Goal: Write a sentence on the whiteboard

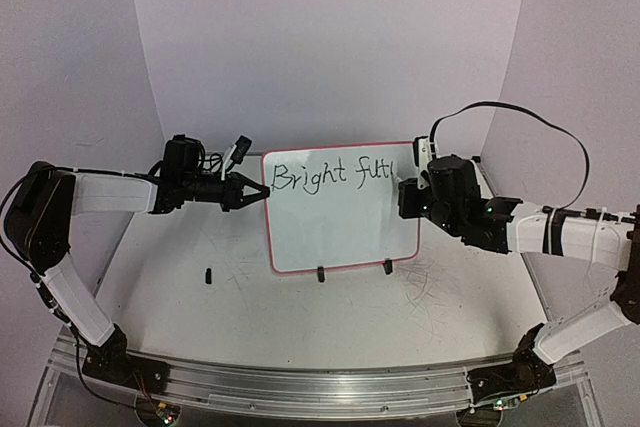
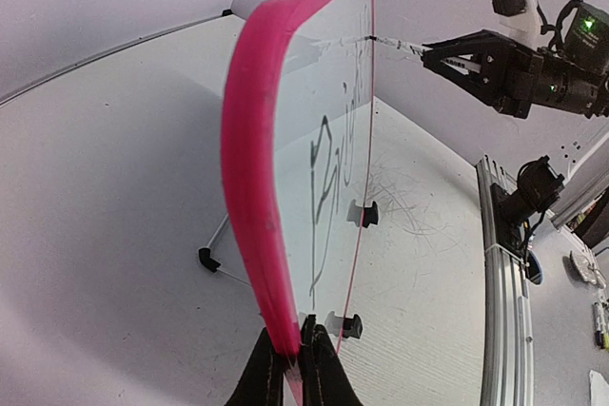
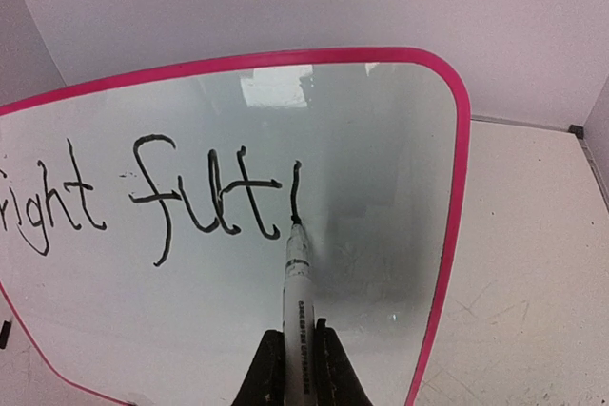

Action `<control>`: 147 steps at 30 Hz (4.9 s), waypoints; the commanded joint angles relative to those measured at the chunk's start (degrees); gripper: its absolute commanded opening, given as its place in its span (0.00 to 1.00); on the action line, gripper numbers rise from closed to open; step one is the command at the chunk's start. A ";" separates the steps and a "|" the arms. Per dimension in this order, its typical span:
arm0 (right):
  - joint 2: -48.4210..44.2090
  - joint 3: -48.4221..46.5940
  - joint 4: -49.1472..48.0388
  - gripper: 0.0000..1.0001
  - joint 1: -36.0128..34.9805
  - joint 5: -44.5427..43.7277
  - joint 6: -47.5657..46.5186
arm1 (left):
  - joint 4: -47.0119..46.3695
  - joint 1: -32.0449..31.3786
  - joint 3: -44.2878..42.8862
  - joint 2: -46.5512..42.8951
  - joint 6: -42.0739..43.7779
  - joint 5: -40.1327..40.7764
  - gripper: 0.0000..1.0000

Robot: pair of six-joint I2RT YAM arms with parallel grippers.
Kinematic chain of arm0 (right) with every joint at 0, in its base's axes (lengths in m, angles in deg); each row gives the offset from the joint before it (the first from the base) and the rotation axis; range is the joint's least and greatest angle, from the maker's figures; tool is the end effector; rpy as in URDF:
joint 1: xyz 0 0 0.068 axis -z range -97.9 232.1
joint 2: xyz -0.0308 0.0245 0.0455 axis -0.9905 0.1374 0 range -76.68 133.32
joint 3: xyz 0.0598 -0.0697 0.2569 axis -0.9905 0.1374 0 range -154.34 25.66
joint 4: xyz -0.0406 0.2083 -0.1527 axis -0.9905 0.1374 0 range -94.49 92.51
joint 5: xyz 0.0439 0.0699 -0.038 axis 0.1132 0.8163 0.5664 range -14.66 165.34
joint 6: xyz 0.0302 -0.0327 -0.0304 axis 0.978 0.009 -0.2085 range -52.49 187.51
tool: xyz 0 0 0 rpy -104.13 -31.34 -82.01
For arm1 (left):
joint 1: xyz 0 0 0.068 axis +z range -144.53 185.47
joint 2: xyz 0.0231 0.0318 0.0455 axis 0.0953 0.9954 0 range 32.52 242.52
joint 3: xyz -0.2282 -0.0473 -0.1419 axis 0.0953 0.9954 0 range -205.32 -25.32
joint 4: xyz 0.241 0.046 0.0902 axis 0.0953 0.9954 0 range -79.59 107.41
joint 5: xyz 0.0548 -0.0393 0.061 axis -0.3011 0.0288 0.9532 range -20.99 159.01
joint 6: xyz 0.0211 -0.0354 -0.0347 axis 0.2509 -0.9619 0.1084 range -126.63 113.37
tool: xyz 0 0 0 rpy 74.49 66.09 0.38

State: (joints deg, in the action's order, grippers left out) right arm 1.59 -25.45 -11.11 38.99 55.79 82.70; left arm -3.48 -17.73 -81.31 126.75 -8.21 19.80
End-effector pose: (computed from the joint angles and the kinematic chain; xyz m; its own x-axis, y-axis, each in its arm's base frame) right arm 0.2361 0.2049 0.2759 -0.3558 0.0049 -0.9346 -0.3336 0.9334 0.1319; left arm 0.3181 -0.1658 0.2322 -0.4035 0.1533 -0.9021 0.8805 0.3331 -0.3372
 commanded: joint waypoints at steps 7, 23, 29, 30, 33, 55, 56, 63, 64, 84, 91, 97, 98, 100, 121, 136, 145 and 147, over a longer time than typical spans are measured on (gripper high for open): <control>-1.59 -0.05 1.47 0.00 0.17 -2.73 0.35 | -3.15 0.26 -1.30 -2.87 3.71 2.05 0.00; 1.24 -4.20 -3.27 0.00 0.38 -5.26 -3.16 | -3.09 0.25 -1.31 -3.04 3.78 1.97 0.00; 2.04 -5.28 -3.65 0.00 0.64 -5.08 -3.76 | -3.07 0.26 -1.23 -3.15 3.78 2.07 0.00; 2.03 -5.25 -3.66 0.00 0.66 -4.94 -3.72 | -3.07 0.25 -1.20 -3.17 3.78 2.12 0.00; 1.59 -4.52 -3.40 0.00 0.66 -4.43 -3.03 | -3.07 0.25 -1.24 -3.22 3.78 2.14 0.00; -2.87 1.43 0.87 0.00 0.66 -3.61 1.42 | -3.07 0.24 -1.24 -3.05 3.78 2.19 0.00; -3.24 1.21 0.90 0.00 0.66 -4.12 1.03 | -3.07 0.26 -1.29 -3.07 3.78 2.18 0.00; -6.62 0.63 -0.33 0.00 0.66 1.37 -1.19 | -3.07 0.26 -1.23 -3.24 3.79 2.37 0.00; -7.50 1.65 -1.06 0.00 0.66 2.53 -1.22 | -3.07 0.25 -1.23 -3.23 3.87 2.39 0.00; -2.76 -2.34 -2.55 0.00 2.06 -0.76 -3.40 | -2.98 0.26 -1.40 -2.93 3.78 2.19 0.00; -1.54 -3.02 -2.69 0.00 2.14 -1.76 -3.42 | -2.98 0.24 -1.32 -3.00 3.88 2.31 0.00; -1.54 -2.86 -2.69 0.00 2.14 -3.06 -3.58 | -3.00 0.25 -1.30 -2.98 3.87 2.24 0.00; -1.54 -2.85 -2.68 0.00 2.15 -3.15 -3.57 | -2.99 0.26 -1.30 -2.98 3.87 2.22 0.00; -1.60 -2.75 -2.27 0.00 2.14 -3.02 -3.26 | -2.98 0.26 -1.31 -2.96 3.87 2.30 0.00; -4.57 2.46 1.79 0.00 2.07 0.19 2.47 | -2.94 0.26 -1.31 -2.88 3.87 2.18 0.00; -3.14 0.33 -0.79 0.00 2.07 -1.51 0.52 | -2.89 0.26 -1.34 -2.86 3.88 2.09 0.00; -1.42 -1.69 -2.24 0.00 2.07 -2.75 -0.93 | -2.89 0.26 -1.23 -3.17 3.96 2.24 0.00; -1.22 -2.00 -2.46 0.00 2.07 -2.94 -1.07 | -2.90 0.26 -1.29 -3.13 3.96 2.17 0.00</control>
State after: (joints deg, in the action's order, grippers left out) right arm -0.27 -24.55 -10.96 40.93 54.86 82.66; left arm -3.02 -17.73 -81.31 126.29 -8.01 19.94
